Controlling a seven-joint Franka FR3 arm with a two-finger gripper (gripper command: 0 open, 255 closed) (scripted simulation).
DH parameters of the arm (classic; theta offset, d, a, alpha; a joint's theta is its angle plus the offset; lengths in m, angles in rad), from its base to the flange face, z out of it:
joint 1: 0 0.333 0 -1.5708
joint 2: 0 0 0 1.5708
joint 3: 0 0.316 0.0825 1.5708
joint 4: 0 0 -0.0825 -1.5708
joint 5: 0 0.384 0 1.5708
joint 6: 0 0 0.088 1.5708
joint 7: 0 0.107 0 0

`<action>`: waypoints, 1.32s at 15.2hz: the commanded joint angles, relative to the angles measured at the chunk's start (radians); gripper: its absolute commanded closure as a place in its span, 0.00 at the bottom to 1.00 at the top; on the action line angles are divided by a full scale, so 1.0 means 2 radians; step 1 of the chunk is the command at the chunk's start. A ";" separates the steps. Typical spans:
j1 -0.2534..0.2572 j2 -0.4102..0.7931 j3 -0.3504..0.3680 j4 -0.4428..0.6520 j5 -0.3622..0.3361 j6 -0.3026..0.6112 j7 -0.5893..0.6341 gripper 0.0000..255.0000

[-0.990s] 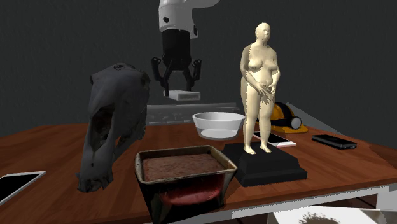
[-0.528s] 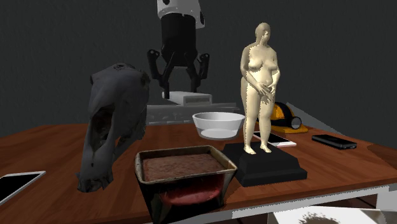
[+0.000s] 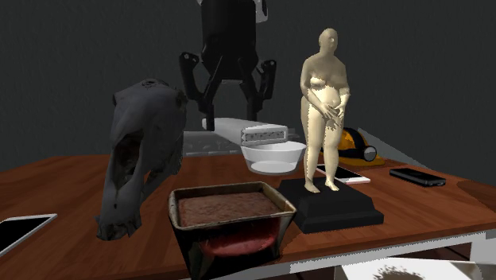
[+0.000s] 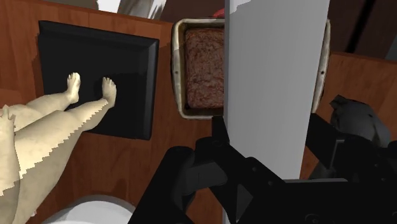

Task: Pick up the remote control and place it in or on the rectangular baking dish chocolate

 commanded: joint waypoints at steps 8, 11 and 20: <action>0.000 0.016 0.000 -0.045 0.000 0.061 0.002 1.00; 0.000 0.023 0.000 -0.060 0.000 0.084 0.003 1.00; 0.000 0.023 0.000 -0.060 0.000 0.084 0.003 0.00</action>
